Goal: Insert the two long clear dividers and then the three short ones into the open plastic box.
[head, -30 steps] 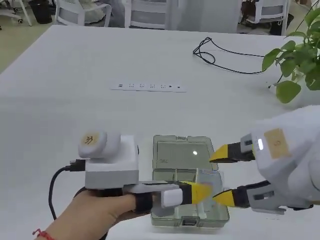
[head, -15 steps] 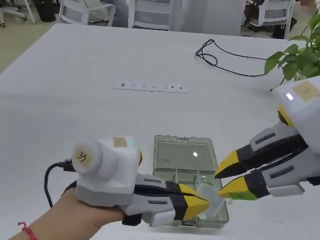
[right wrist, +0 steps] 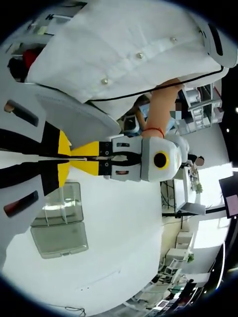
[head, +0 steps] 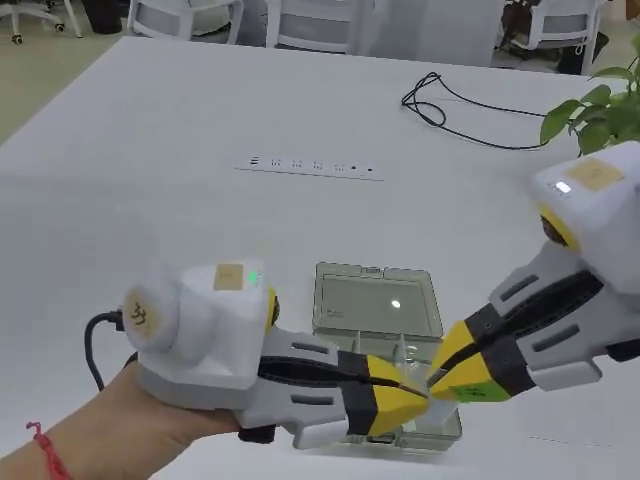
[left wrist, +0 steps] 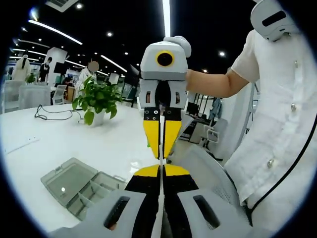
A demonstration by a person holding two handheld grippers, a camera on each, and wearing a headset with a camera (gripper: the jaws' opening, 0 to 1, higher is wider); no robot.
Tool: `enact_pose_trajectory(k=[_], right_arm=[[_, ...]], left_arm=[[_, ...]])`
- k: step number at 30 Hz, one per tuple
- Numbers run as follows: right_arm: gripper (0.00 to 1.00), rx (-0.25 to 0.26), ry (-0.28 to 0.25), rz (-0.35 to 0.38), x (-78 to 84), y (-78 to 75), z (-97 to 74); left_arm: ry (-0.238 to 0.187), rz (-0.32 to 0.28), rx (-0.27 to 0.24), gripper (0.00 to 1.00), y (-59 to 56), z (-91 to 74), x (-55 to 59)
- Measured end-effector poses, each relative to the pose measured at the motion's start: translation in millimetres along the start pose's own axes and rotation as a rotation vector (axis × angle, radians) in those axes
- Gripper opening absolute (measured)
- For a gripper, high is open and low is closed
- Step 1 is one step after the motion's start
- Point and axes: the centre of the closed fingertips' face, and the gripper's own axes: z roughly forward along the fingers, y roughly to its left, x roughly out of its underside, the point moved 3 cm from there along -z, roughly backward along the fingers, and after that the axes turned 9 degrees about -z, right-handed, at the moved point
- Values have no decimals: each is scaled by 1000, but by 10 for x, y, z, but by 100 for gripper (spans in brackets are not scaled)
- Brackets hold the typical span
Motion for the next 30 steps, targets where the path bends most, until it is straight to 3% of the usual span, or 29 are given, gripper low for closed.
enact_pose_trajectory(k=[21, 30], right_arm=[[3, 7, 4, 1, 2, -19, 62], [3, 39, -3, -3, -27, -78, 49]], left_arm=[[7, 13, -45, 0, 46, -62, 60], [11, 7, -91, 9, 116, -159, 125]])
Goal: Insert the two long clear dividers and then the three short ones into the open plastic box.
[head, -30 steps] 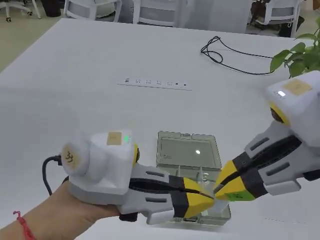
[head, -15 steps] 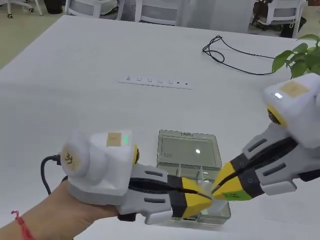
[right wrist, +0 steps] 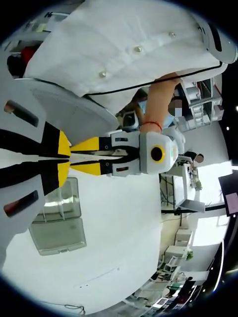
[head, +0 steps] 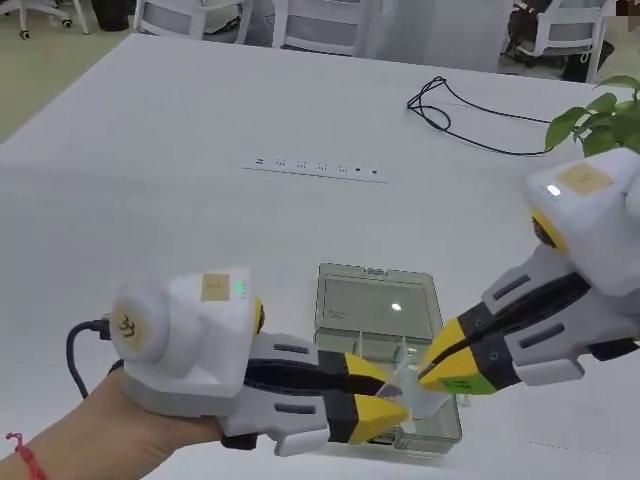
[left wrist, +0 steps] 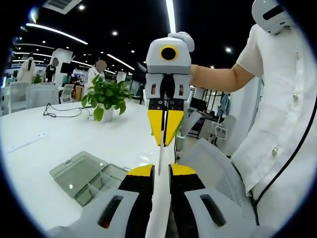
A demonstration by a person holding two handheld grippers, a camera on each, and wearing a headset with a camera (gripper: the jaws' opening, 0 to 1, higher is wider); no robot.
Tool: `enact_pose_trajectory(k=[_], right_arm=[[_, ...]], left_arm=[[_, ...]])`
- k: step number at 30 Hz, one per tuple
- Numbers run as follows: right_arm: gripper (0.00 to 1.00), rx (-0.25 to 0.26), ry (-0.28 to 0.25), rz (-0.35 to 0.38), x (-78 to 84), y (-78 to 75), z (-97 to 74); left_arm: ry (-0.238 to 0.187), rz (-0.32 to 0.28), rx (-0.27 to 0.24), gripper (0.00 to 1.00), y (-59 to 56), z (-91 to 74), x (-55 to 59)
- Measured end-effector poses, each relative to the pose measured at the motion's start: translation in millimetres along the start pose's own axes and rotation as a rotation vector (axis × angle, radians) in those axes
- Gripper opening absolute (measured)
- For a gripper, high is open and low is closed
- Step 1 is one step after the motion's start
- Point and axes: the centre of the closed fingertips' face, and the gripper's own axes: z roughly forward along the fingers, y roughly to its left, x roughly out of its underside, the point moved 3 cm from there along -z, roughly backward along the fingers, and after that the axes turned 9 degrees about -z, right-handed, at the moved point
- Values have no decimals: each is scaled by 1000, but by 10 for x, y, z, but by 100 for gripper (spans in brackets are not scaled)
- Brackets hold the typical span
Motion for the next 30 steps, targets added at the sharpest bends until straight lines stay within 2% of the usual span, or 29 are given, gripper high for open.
enact_pose_trajectory(k=[7, 18, 24, 26, 30], right_arm=[[3, 36, -11, 2, -32, -88, 1], [3, 116, -17, 14, -15, -357, 43], [3, 135, -17, 21, 20, -475, 104], [3, 141, -14, 22, 55, -531, 133], [3, 151, -13, 28, 60, -570, 201]], left_arm=[[0, -7, -54, 17, 89, -110, 39], [1, -1, -136, 37, 260, -298, 78], [-4, -7, -166, 45, 326, -358, 97], [6, -1, -178, 48, 352, -374, 124], [8, 1, -198, 54, 401, -412, 150]])
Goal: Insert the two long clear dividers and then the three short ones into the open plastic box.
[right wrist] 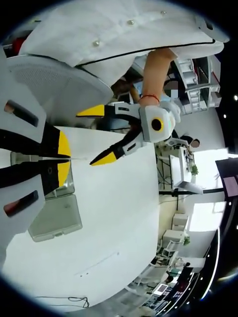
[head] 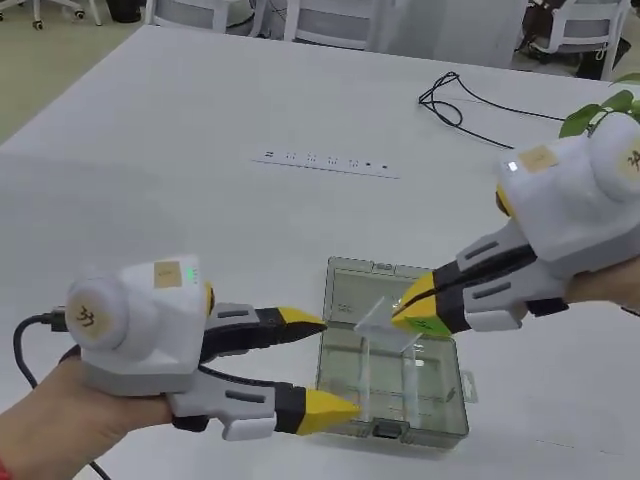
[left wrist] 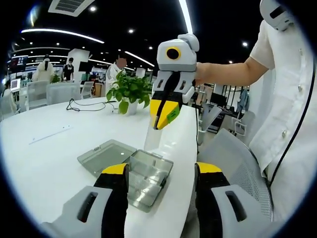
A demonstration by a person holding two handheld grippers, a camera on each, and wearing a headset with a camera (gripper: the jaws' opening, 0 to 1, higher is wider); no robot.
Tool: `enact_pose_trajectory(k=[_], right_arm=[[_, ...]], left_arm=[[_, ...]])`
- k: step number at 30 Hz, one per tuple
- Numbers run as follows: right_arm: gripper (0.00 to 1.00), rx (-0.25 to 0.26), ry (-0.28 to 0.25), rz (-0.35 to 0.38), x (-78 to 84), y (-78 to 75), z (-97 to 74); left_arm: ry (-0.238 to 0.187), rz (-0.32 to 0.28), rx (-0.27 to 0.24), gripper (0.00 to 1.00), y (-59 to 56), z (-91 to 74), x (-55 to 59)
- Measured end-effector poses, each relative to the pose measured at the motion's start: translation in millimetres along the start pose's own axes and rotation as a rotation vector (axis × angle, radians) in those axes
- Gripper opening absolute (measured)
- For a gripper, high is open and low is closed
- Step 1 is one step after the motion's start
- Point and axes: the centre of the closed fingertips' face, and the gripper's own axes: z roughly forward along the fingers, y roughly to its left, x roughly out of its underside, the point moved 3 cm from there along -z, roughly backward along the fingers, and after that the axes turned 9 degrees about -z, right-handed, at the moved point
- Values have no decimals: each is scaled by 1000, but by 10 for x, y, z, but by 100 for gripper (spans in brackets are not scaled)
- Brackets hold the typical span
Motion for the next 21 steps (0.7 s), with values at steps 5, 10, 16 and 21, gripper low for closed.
enact_pose_trajectory(k=[5, 10, 16, 21], right_arm=[[3, 9, 6, 5, 64, -59, 119], [3, 12, 12, 17, 134, -106, 250], [3, 5, 25, 10, 259, -148, 407], [3, 4, 32, -6, 337, -175, 494]], left_arm=[[31, 15, -34, 64, 90, -19, 74], [53, 13, -56, 75, 172, -40, 152], [72, 4, -81, 88, 230, -59, 213], [87, 1, -88, 93, 257, -61, 262]])
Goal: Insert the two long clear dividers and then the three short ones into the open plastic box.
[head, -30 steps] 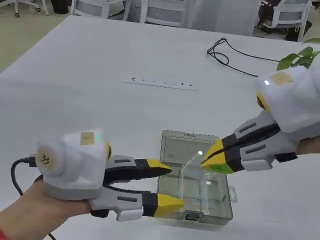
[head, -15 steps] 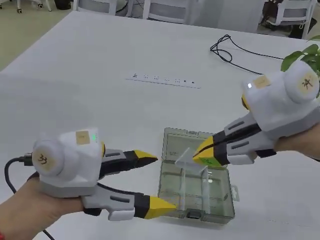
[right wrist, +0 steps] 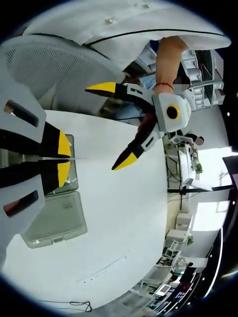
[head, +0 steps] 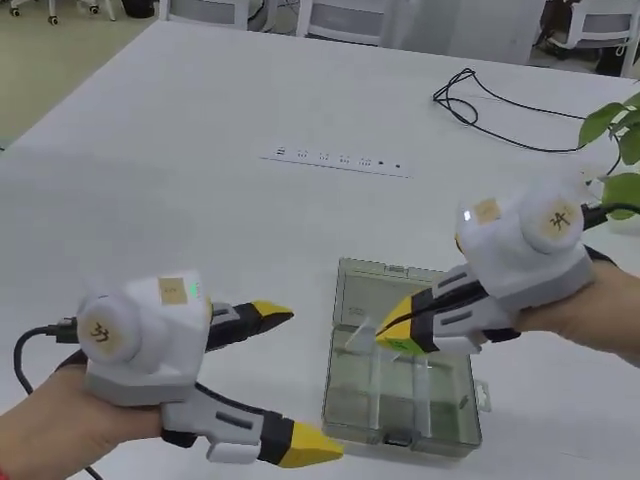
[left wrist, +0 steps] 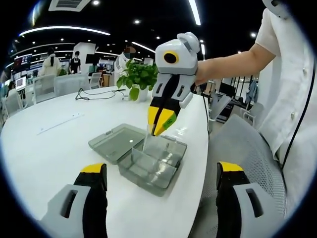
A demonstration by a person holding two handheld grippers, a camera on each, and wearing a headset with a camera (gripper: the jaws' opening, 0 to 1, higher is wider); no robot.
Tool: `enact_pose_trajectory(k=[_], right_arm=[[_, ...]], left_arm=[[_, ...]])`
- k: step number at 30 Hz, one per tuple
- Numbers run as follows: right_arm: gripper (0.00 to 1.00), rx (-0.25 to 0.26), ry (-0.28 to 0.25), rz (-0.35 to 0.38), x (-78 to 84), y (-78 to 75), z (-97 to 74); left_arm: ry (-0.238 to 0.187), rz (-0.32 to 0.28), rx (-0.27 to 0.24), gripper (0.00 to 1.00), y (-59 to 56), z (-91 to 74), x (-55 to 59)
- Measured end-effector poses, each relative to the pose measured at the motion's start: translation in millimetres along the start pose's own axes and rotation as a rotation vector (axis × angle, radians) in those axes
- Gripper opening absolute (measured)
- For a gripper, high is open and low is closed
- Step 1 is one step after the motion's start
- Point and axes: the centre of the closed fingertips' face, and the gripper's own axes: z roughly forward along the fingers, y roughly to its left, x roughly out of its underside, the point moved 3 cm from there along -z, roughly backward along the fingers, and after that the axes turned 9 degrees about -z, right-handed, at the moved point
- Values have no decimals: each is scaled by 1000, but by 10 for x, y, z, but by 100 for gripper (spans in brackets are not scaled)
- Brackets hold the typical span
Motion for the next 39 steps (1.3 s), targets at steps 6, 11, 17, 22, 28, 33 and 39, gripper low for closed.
enact_pose_trajectory(k=[6, 11, 17, 22, 28, 33, 39], right_arm=[[3, 0, -6, 17, 68, -57, 67], [3, -10, -4, 20, 108, -59, 116], [3, -9, -1, 21, 144, -72, 151], [3, -9, 6, 9, 191, -68, 178], [2, -7, -3, -22, 199, -51, 211], [2, -5, -4, -52, 171, -47, 266], [2, -18, 38, -85, 201, -24, 394]], left_arm=[[6, -15, -3, 100, 19, 12, 35], [17, -20, 1, 100, 24, 16, 72], [16, -29, 2, 100, 30, 25, 82], [12, -32, 6, 100, 22, 38, 83], [8, -34, 10, 100, 14, 48, 83], [9, -41, 12, 100, 6, 58, 96], [7, -44, 15, 100, -8, 68, 97]])
